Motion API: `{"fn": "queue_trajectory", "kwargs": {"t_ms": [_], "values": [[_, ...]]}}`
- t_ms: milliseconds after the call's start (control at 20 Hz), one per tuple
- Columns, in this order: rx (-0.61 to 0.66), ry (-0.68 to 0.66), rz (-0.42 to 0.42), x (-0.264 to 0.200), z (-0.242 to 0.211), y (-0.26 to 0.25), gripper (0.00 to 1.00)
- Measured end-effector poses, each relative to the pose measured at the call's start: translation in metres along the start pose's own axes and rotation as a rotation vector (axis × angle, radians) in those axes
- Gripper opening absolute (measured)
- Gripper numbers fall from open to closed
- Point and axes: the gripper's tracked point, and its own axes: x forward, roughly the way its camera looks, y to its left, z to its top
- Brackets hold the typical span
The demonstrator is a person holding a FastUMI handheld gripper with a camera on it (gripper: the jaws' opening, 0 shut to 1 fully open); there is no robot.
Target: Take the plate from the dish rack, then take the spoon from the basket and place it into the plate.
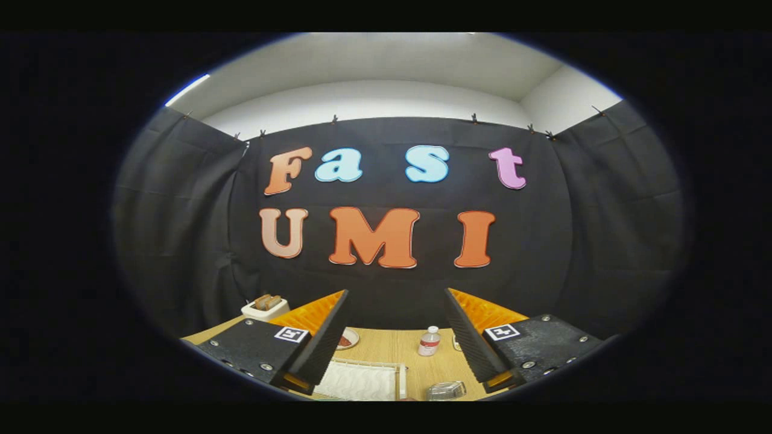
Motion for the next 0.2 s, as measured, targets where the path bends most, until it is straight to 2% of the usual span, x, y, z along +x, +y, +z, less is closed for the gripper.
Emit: {"fn": "queue_trajectory", "kwargs": {"t_ms": [200], "values": [[0.006, 0.0, -0.035, -0.0032, 0.0036, -0.0001, 0.91]]}}
